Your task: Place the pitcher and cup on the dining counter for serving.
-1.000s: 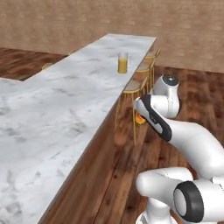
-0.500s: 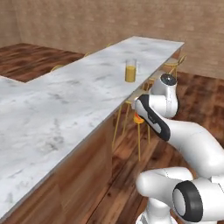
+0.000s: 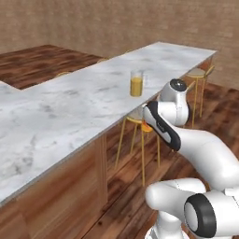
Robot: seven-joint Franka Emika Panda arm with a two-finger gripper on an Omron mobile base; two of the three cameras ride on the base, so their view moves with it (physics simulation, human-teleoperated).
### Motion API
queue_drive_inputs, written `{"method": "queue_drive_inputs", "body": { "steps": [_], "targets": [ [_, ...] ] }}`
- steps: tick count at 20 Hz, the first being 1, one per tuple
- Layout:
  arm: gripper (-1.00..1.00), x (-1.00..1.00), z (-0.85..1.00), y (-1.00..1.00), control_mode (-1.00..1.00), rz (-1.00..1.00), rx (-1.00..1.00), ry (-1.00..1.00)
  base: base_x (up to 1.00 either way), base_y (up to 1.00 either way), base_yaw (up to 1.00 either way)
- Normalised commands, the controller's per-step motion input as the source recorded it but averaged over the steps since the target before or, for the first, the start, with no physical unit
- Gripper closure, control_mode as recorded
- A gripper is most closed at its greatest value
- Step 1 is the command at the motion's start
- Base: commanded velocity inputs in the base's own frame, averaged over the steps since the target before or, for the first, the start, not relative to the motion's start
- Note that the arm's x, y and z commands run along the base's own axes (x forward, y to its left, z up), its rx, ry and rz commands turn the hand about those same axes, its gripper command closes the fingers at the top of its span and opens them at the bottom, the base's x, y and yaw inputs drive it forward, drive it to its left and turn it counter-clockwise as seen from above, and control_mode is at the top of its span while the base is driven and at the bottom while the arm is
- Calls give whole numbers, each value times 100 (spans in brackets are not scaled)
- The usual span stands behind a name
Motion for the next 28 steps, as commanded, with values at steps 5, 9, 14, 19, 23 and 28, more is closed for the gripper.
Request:
{"method": "queue_drive_inputs", "body": {
  "steps": [5,9,14,19,23,28],
  "targets": [
    [100,0,0,0,100,0,0,0,40,-99,19],
    [100,0,0,0,100,0,0,0,42,-96,15],
    [100,0,0,0,100,0,0,0,45,-88,16],
    [100,0,0,0,100,0,0,0,50,-69,21],
    [100,0,0,0,100,0,0,0,58,-33,30],
    [100,0,0,0,100,0,0,0,71,-15,34]
  ]
}}
